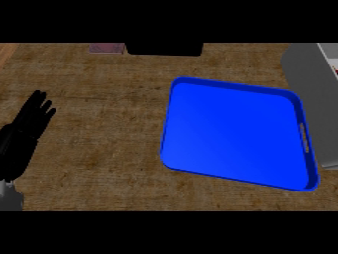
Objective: Pick the pear from the tray and place it in the cardboard box
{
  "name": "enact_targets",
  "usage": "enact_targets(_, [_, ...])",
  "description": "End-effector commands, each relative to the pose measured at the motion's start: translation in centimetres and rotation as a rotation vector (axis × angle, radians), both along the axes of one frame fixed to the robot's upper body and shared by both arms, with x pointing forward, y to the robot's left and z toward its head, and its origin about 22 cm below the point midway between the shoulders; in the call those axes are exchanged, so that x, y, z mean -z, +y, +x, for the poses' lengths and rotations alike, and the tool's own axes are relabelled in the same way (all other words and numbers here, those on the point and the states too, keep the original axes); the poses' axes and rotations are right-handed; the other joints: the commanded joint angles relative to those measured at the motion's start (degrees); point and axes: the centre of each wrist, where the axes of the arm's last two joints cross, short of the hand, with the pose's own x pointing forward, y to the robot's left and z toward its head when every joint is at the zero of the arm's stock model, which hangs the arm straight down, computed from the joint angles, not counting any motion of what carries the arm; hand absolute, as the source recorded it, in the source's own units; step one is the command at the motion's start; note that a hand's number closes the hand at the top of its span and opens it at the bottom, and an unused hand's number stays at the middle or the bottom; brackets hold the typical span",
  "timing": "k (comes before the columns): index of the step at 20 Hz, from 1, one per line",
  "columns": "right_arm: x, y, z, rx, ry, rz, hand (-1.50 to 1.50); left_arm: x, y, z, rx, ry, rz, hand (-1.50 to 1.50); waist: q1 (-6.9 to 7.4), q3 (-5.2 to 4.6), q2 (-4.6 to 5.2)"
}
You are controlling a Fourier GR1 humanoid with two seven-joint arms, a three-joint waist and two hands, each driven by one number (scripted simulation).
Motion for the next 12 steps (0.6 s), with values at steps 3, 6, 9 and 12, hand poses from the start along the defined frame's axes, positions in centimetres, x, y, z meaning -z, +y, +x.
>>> enact_targets(3, [2.9, -2.3, -2.0, -0.079, -0.059, 0.06, -1.5, -0.3, 0.2, -0.6, -0.006, 0.017, 0.012, 0.0, -0.44, 0.02, -0.28])
enact_targets(6, [1.3, -1.9, -1.4, -0.098, -0.223, 0.035, -1.5, -0.3, -0.7, 0.1, -0.015, 0.004, 0.004, 0.0, -0.93, 0.02, -0.42])
enact_targets(9, [0.0, -1.2, -0.9, 0.026, -0.479, 0.107, -1.5, 0.9, 0.5, -0.6, -0.009, 0.023, 0.003, 0.0, -0.82, 0.05, -0.43])
enact_targets(12, [0.7, -1.9, -1.6, 0.075, -0.613, 0.147, -1.5, 0.9, 1.7, -0.3, -0.029, 0.014, 0.006, 0.0, -1.5, 0.02, -0.46])
